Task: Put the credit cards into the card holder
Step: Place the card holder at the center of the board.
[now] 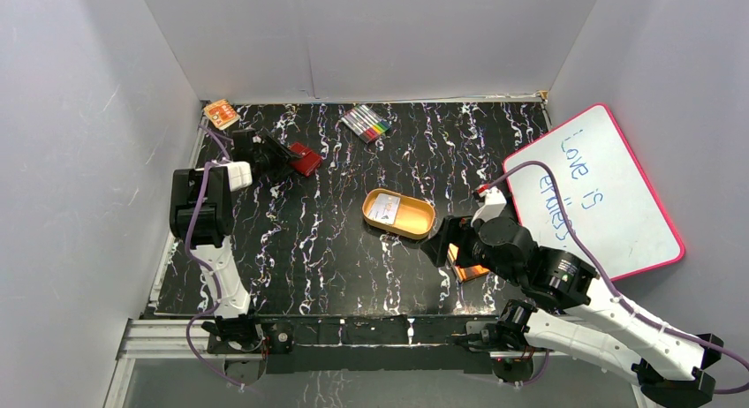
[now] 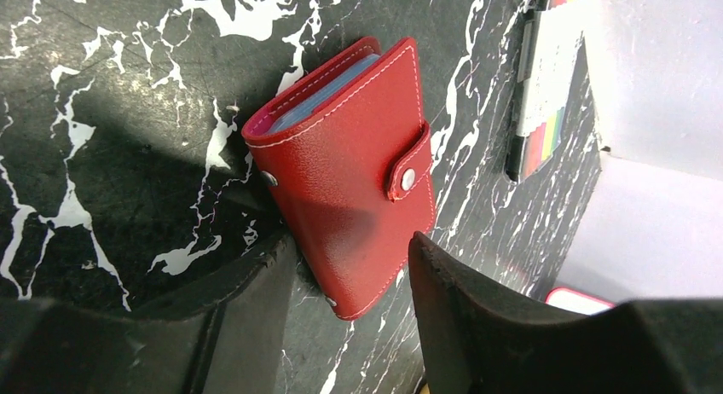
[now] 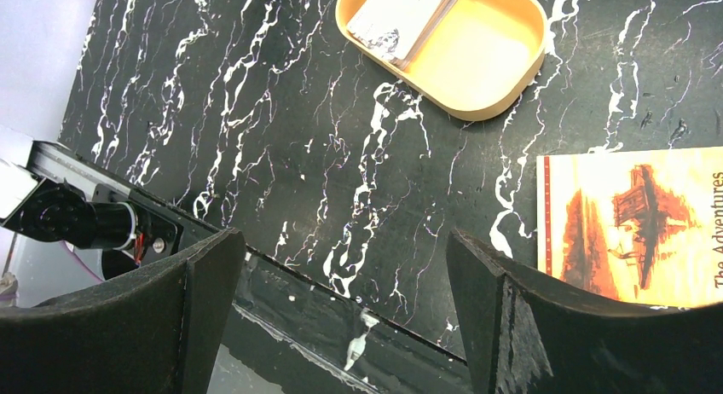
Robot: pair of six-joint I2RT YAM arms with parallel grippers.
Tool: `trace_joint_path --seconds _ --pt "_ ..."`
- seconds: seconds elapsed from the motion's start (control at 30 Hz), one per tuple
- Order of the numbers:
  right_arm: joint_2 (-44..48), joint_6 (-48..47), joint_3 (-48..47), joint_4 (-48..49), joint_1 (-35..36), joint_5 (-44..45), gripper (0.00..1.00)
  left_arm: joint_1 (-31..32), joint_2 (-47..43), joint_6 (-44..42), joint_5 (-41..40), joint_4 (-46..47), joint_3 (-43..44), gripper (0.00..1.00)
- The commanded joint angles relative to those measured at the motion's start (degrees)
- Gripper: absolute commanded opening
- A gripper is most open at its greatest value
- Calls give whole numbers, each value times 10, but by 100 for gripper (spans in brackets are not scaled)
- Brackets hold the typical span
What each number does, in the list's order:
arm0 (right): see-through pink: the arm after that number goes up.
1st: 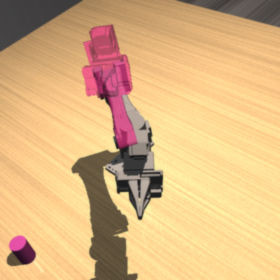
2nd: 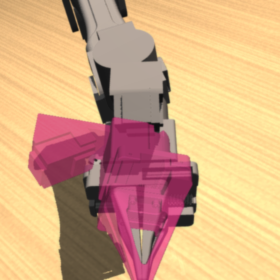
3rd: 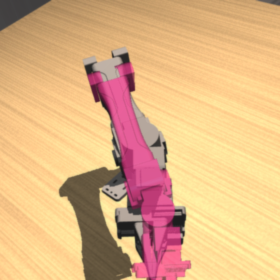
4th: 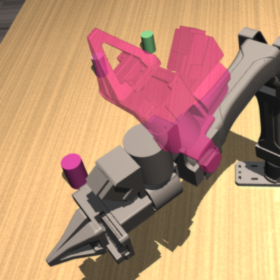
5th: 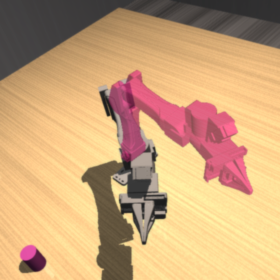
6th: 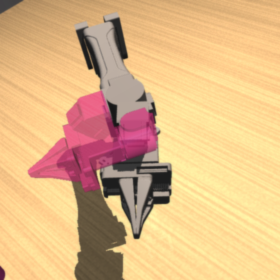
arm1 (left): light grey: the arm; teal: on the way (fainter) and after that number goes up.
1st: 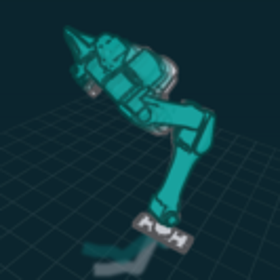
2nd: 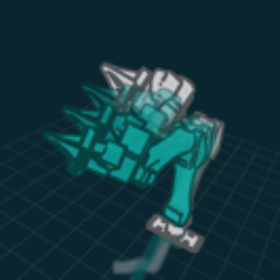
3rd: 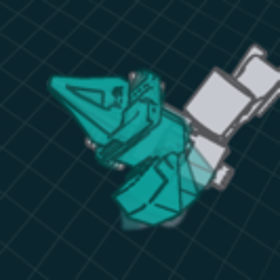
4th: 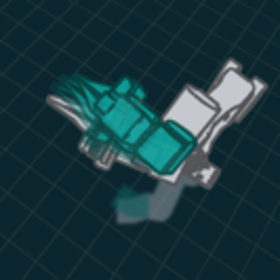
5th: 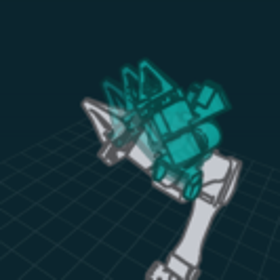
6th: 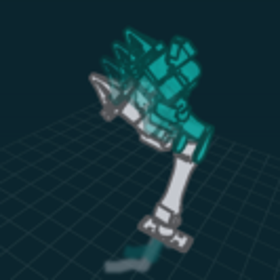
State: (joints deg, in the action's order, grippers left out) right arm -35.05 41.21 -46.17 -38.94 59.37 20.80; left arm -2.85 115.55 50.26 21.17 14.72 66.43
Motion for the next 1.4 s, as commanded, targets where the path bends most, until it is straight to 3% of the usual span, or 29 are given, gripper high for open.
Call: trace_joint_path --seconds 0.0,0.83,1.37 --pt "0 4 -10 24 1 0 95 11 12 -42 -33 -87 13 50" --pt "-17 -4 -7 41 1 2 95 44 64 -107 -21 -136 56 38" --pt "-10 0 1 46 1 0 95 44 33 -103 -35 -135 43 48"
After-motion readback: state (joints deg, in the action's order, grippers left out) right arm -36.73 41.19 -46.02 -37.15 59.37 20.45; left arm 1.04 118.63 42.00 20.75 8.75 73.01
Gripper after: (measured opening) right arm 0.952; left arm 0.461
